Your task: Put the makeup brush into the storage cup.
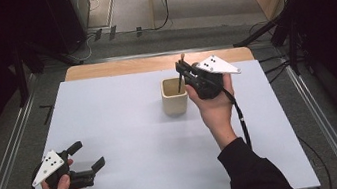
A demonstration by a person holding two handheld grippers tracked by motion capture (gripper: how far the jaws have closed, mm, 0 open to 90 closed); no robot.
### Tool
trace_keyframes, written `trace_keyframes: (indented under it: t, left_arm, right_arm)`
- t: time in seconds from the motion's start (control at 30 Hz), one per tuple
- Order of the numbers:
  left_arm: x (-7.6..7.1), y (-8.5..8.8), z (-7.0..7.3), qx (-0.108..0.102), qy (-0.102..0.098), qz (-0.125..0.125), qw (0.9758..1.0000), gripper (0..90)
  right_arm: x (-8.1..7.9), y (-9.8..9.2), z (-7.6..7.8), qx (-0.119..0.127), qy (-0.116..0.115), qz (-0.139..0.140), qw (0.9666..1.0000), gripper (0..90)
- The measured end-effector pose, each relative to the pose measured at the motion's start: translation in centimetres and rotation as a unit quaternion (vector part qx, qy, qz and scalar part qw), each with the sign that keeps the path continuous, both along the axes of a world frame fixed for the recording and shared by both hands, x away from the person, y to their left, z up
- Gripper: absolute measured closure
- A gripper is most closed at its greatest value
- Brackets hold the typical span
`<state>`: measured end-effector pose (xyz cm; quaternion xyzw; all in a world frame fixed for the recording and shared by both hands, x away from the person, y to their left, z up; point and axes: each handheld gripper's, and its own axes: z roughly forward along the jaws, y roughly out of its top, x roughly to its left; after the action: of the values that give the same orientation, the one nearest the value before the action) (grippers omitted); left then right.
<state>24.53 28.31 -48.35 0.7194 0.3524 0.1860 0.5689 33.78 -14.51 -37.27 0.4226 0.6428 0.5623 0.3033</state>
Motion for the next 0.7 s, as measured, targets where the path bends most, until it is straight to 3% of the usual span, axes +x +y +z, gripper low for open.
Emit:
trace_keyframes:
  t: [0.37, 0.7]
  left_arm:
    - [0.0, 0.0, 0.0, -0.001, -0.001, 0.0, 1.0, 0.0]
    - [0.0, -0.1, 0.0, 0.0, -0.001, -0.001, 1.0, 0.0]
  right_arm:
    - [0.9, -0.1, -1.3, -0.014, 0.001, -0.006, 0.9999, 84.9]
    - [1.5, -0.2, -2.9, -0.018, 0.019, -0.012, 0.9996, 84.8]
